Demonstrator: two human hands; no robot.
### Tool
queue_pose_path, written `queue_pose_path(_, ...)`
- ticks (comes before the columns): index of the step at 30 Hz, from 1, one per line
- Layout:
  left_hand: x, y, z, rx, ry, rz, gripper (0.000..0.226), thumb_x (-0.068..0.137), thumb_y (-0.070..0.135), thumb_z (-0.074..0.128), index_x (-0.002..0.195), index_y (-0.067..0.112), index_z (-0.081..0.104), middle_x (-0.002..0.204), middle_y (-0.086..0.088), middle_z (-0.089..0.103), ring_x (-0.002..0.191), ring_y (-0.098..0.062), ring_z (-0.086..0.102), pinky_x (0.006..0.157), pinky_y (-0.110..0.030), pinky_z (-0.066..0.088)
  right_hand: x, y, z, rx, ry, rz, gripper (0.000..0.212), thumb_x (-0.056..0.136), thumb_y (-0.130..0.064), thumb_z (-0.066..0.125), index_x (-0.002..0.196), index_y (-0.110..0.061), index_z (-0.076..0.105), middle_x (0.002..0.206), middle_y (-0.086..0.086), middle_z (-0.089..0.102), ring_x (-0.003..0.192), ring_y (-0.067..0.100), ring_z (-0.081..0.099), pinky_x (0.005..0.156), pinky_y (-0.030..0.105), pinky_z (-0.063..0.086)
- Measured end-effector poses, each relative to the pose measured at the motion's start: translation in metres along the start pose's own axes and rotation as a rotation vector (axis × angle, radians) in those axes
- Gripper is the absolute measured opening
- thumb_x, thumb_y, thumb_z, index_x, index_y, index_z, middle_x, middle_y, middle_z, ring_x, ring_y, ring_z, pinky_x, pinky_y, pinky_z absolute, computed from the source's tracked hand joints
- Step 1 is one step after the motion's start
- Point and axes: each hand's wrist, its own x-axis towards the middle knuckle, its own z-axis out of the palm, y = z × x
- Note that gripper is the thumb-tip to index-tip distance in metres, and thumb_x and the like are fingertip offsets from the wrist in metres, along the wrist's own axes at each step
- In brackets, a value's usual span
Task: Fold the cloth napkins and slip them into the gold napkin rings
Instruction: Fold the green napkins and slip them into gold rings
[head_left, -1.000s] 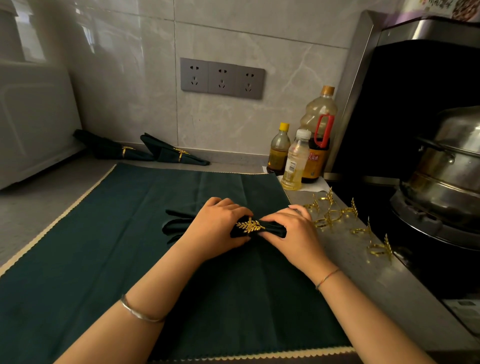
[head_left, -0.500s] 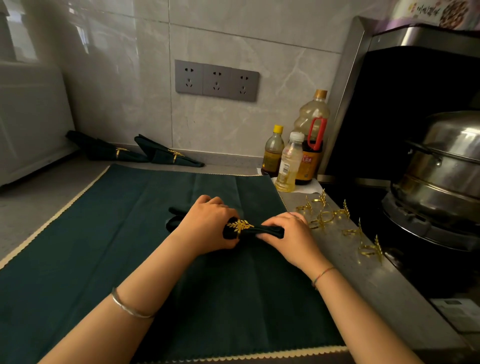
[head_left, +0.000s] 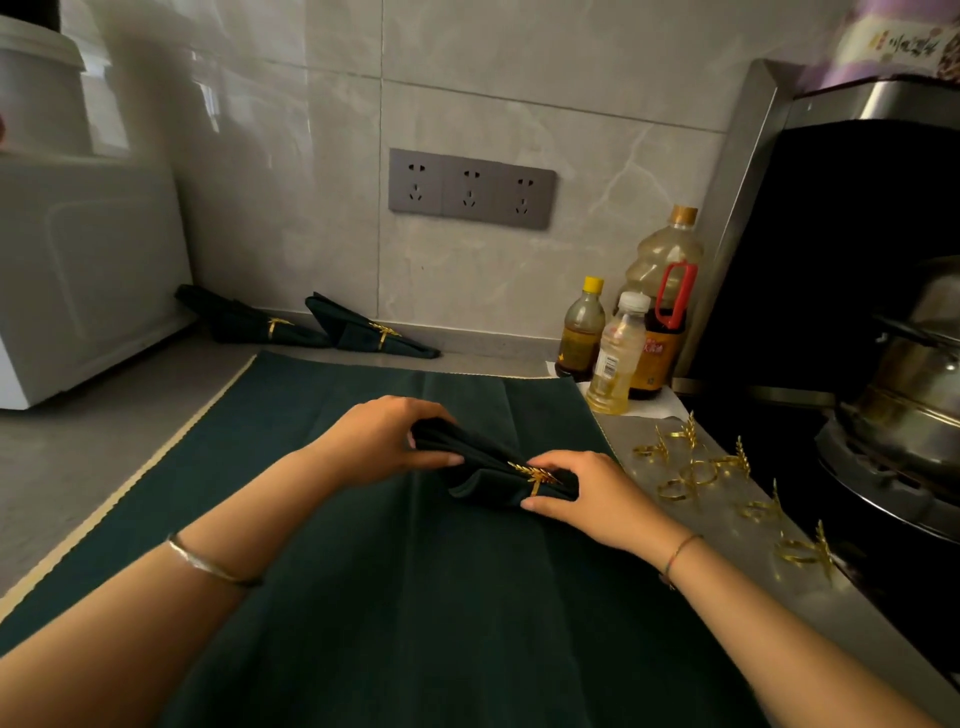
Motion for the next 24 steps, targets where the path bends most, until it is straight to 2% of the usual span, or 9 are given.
queue_pose_path(4, 0.018, -0.020, 0.003, -0.069, 0.050, -0.040, 0.052, 0.079, 0.060, 0.061, 0.124, 0.035, 0.055, 0.110, 0.010, 0.064, 0.089, -0.006, 0.058, 0.082, -0.029, 0.051, 0.018, 0.004, 0.001, 0.112, -0.004, -0.011, 0.035, 0.083, -0.037, 0.068, 0.117, -0.030, 0.061, 0.112, -0.013, 0.064, 0.101, -0.001, 0.056, 0.084, 0.015, 0.044)
queue_pose_path(8, 0.044, -0.046, 0.001, -0.333, 0.141, -0.125, 0.072, 0.078, 0.067, 0.042, 0.140, 0.030, 0.042, 0.130, 0.002, 0.056, 0.117, -0.015, 0.055, 0.100, -0.036, 0.046, 0.064, 0.014, -0.005, 0.155, 0.001, 0.011, 0.036, 0.085, -0.034, 0.066, 0.120, -0.025, 0.060, 0.114, -0.011, 0.063, 0.104, 0.004, 0.057, 0.088, 0.019, 0.045)
queue_pose_path(12, 0.077, -0.086, 0.006, -0.143, 0.114, -0.275, 0.064, 0.095, 0.055, 0.032, 0.150, 0.024, 0.023, 0.151, -0.007, 0.035, 0.138, -0.024, 0.034, 0.112, -0.043, 0.031, 0.131, 0.024, -0.012, 0.179, 0.058, 0.033, 0.038, 0.088, -0.029, 0.064, 0.123, -0.015, 0.056, 0.113, -0.006, 0.059, 0.106, 0.009, 0.054, 0.089, 0.023, 0.043)
queue_pose_path(16, 0.114, -0.116, 0.021, 0.054, 0.000, -0.360, 0.066, 0.096, 0.057, 0.025, 0.153, 0.026, 0.011, 0.159, -0.003, 0.017, 0.146, -0.023, 0.014, 0.119, -0.047, 0.012, 0.204, 0.041, -0.015, 0.234, 0.083, 0.085, 0.037, 0.090, -0.022, 0.062, 0.123, -0.010, 0.050, 0.120, 0.005, 0.059, 0.110, 0.016, 0.055, 0.091, 0.025, 0.042)
queue_pose_path(19, 0.131, -0.135, 0.038, 0.090, -0.043, -0.397, 0.065, 0.096, 0.060, 0.021, 0.152, 0.029, 0.012, 0.160, 0.001, 0.014, 0.147, -0.020, 0.010, 0.119, -0.047, 0.004, 0.249, 0.057, -0.010, 0.196, 0.120, 0.119, 0.039, 0.091, -0.022, 0.061, 0.125, -0.008, 0.050, 0.127, 0.010, 0.056, 0.119, 0.023, 0.051, 0.095, 0.030, 0.040)
queue_pose_path(24, 0.140, -0.149, 0.052, 0.167, -0.099, -0.363, 0.061, 0.095, 0.061, 0.022, 0.150, 0.034, 0.019, 0.159, 0.004, 0.014, 0.147, -0.018, 0.008, 0.119, -0.047, 0.000, 0.293, 0.077, 0.006, 0.179, 0.128, 0.150, 0.041, 0.091, -0.022, 0.060, 0.129, -0.008, 0.051, 0.133, 0.009, 0.051, 0.125, 0.023, 0.045, 0.099, 0.030, 0.036)
